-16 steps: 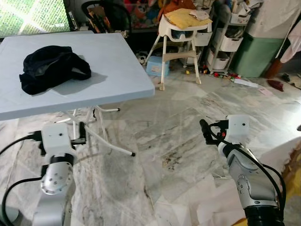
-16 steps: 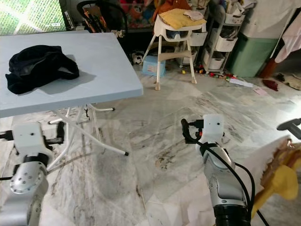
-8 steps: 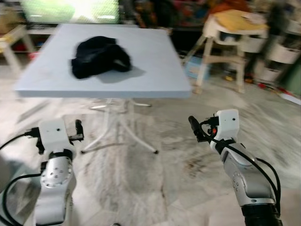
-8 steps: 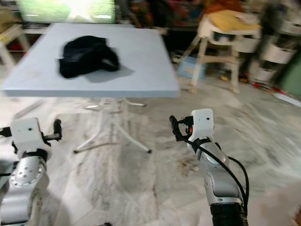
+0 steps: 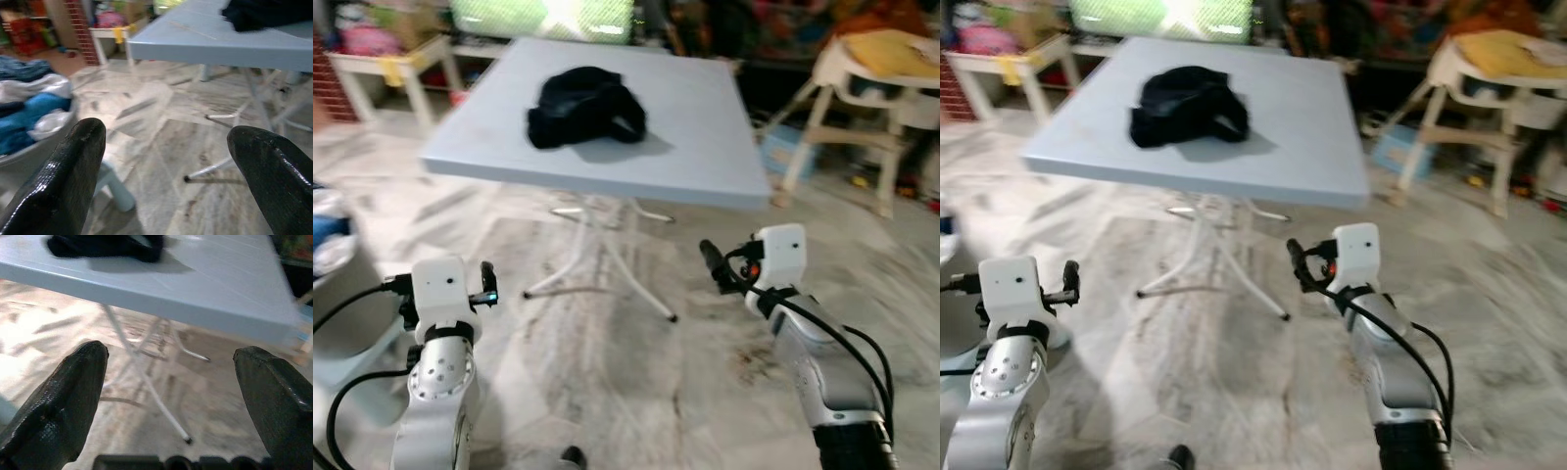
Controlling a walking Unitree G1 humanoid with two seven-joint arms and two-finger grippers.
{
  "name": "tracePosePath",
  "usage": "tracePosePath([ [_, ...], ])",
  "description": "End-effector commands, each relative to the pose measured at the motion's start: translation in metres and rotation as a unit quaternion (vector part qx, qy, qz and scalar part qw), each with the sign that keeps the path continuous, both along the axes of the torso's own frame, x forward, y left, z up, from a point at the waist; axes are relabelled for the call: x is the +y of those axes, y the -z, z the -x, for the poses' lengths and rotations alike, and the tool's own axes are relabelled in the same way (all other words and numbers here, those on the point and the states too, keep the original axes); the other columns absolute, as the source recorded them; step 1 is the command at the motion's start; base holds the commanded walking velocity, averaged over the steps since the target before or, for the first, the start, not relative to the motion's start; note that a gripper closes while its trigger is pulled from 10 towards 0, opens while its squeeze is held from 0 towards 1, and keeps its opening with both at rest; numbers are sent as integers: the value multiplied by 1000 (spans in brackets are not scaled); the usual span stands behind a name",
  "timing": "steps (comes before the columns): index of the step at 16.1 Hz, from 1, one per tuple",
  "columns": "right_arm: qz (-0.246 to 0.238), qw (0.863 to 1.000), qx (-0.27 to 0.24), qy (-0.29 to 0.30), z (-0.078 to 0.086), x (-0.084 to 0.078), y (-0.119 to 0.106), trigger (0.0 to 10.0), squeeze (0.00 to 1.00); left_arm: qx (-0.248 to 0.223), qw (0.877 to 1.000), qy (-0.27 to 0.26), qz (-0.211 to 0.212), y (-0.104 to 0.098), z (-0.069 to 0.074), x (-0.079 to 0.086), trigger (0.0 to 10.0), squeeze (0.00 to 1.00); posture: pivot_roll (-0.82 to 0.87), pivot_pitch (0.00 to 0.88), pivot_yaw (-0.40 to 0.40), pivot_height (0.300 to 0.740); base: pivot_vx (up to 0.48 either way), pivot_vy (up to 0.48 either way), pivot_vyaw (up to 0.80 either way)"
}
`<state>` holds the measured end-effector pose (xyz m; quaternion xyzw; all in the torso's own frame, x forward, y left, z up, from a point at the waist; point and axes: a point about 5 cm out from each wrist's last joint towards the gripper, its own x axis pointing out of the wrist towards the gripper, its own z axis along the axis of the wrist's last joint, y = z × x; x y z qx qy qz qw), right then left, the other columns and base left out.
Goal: Hang hanger
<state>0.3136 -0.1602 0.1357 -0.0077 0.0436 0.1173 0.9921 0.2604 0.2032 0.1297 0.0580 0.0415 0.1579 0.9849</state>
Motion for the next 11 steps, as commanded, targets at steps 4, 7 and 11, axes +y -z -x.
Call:
tracePosePath([
  [4,-5,1000,-15,-13,-2,4,-11,10000,0,-7,1000,11,16,-5,-4,-5,10000,0,-8,76,-54,740,0,0,800],
  [7,-6,1000,-17,-15,-3,6,-12,10000,0,-4,1000,13,18,-5,-6,-7,10000,0,-11,72,-54,740,0,0,800],
  [11,-6,1000,-18,-20,-3,8,-13,10000,0,-4,1000,11,22,-5,-9,-9,10000,0,-13,64,-53,740,0,0,800],
])
